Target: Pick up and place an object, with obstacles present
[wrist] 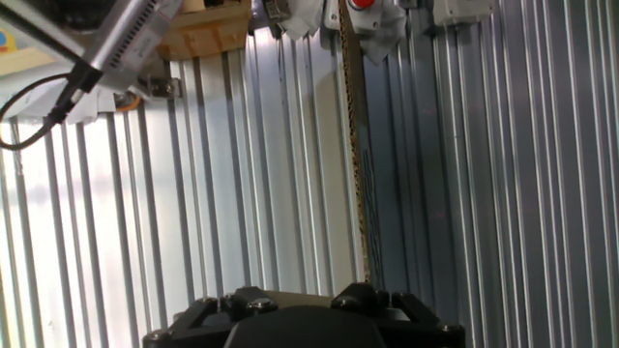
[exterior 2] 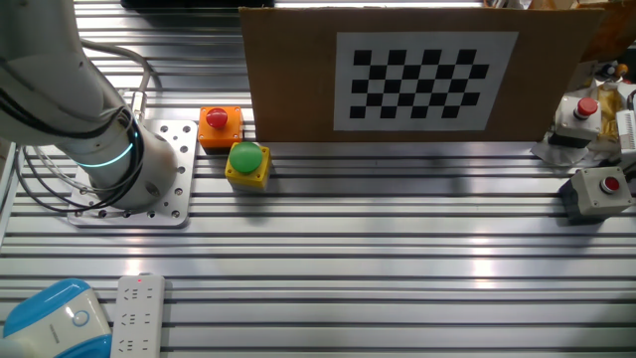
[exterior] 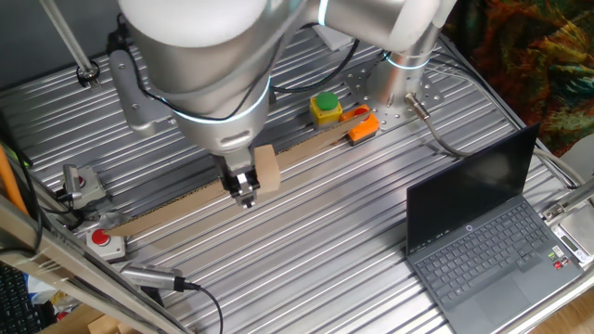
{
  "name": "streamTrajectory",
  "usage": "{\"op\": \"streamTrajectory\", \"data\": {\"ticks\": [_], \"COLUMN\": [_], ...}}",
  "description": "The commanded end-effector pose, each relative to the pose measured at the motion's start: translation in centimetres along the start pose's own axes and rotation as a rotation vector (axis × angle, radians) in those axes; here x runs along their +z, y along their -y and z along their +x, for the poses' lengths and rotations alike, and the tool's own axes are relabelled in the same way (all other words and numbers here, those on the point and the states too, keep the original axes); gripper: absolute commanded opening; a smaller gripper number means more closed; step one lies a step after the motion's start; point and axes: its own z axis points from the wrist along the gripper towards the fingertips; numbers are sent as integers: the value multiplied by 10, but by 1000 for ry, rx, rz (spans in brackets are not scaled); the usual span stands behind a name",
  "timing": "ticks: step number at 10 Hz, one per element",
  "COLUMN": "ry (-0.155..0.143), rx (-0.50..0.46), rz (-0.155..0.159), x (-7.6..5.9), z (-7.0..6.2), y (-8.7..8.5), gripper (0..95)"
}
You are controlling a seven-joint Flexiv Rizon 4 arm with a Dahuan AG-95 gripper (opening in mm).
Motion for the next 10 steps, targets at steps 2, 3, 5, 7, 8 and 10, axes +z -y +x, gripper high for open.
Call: {"op": "streamTrajectory", "data": {"ticks": [2, 3, 5, 7, 8, 10], "ry": [37, 50, 73, 90, 94, 111], "rx": [12, 16, 20, 14, 13, 12], "rz": [-9, -6, -16, -20, -19, -19], "x": [19, 19, 19, 19, 19, 19], "z": [5, 5, 5, 5, 5, 5], "y": [1, 1, 1, 1, 1, 1], "gripper": [0, 0, 0, 0, 0, 0]}}
